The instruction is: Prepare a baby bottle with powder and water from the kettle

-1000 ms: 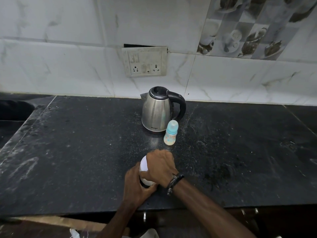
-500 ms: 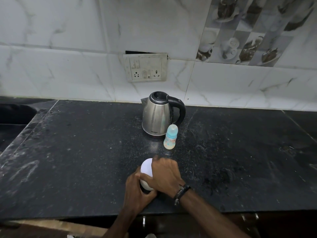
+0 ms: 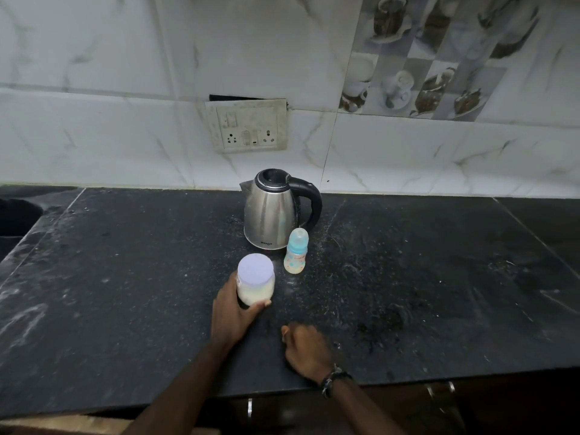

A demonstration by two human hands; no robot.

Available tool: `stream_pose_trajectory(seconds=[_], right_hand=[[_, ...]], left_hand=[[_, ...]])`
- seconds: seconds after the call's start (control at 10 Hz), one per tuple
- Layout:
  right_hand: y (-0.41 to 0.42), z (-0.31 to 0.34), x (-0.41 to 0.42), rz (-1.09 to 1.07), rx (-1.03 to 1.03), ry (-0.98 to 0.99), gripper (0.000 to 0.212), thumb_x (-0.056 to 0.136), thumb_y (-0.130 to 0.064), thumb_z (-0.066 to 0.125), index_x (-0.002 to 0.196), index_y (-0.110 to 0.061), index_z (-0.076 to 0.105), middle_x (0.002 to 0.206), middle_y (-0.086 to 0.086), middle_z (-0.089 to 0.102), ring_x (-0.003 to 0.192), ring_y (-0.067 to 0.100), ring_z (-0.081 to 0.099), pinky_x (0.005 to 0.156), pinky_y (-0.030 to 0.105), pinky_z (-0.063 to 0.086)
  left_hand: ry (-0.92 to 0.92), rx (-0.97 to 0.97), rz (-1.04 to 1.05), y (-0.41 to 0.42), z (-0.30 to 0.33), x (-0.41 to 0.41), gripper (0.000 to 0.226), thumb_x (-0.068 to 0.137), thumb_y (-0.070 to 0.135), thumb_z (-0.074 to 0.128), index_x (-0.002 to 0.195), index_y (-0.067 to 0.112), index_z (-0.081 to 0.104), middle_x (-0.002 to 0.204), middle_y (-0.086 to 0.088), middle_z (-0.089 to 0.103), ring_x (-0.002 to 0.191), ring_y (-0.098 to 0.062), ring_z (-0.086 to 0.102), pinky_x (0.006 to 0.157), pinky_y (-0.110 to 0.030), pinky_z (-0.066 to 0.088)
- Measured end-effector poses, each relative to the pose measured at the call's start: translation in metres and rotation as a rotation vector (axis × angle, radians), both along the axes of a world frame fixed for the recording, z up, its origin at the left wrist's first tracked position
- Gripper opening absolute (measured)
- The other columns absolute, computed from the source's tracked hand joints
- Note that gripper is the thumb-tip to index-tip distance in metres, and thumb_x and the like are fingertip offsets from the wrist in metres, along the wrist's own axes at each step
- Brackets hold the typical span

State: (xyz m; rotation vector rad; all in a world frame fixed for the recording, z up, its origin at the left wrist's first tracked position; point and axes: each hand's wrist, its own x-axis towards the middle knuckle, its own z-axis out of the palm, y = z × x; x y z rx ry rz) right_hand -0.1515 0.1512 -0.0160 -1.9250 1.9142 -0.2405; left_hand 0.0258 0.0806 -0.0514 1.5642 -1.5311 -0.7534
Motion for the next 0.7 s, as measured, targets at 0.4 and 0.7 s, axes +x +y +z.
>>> stream_pose_trajectory(seconds=[0.4, 0.7], right_hand=[[-0.005, -0.007, -0.006, -0.001, 0.040, -0.156, 0.036, 0.101, -0.031, 0.036, 0.088, -0.010, 0.062, 0.094, 0.016, 0.070, 0.086, 0.034, 0.064, 0.071, 0.036, 0.043], [-0.010, -0.023, -0.008, 0.019, -0.019, -0.079, 0.037, 0.099, -0.038, 0.033, 0.085, -0.016, 0.058, 0.088, 0.012, 0.069, 0.080, 0.032, 0.064, 0.067, 0.039, 0.045]], left_hand=[[-0.166, 0.111, -0.050, -0.060, 0.002, 0.002, 0.089, 0.070, 0.066, 0.069, 0.144, 0.025, 0.045, 0.138, -0.003, 0.064, 0.121, -0.029, 0.062, 0.096, -0.050, 0.054], [-0.106, 0.084, 0.032, -0.031, -0.004, -0.010, 0.093, 0.081, 0.061, 0.074, 0.153, 0.016, 0.037, 0.151, -0.009, 0.052, 0.137, -0.028, 0.050, 0.113, -0.050, 0.044]])
